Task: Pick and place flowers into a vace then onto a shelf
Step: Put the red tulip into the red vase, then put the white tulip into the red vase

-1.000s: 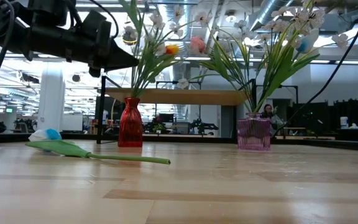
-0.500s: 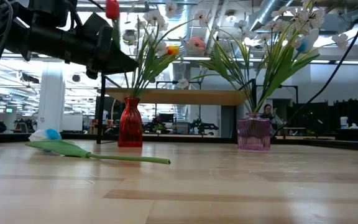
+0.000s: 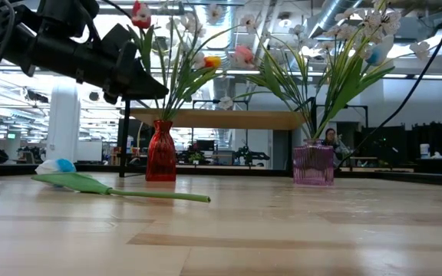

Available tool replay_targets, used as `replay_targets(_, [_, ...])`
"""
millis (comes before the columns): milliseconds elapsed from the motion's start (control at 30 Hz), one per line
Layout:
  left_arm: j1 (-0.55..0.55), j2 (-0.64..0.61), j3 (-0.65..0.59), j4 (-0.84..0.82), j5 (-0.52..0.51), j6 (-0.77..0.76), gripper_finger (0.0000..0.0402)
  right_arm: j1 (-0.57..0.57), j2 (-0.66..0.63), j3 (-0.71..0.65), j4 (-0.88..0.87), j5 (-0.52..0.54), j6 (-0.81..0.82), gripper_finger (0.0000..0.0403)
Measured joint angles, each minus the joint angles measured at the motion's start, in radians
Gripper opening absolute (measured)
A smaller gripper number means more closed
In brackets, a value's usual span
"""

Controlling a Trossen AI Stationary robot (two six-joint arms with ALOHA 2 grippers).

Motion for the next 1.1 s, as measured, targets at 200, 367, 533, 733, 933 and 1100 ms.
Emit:
replay_targets(200, [-0.033,-0.029,0.002,-0.021,-0.056,0.079,0.0121,0.0,0.0,0.0,0.0,0.0,0.0,0.0232])
replay_targets(367, [-0.035,-0.147,0.002,-0.216,-0.066,0.045,0.0121,0.001,0.0,0.0,-0.001,0.0,0.001,0.0232])
replay_targets(533, [-0.035,-0.311,0.001,-0.42,-0.066,0.009,0.0121,0.0,0.0,0.0,-0.001,0.0,0.0,0.0232])
replay_targets(733, [-0.067,-0.498,0.033,-0.679,-0.047,-0.032,0.0121,0.0,0.0,0.0,-0.016,0.0,0.001,0.0232])
replay_targets(933, [-0.157,-0.55,0.134,-0.933,0.142,-0.068,0.0121,0.0,0.0,0.0,-0.039,0.0,0.011,0.0232])
replay_targets(1100, [-0.261,-0.516,0.173,-1.021,0.258,-0.064,0.0121,0.0,0.0,0.0,-0.065,0.0,0.04,0.0232])
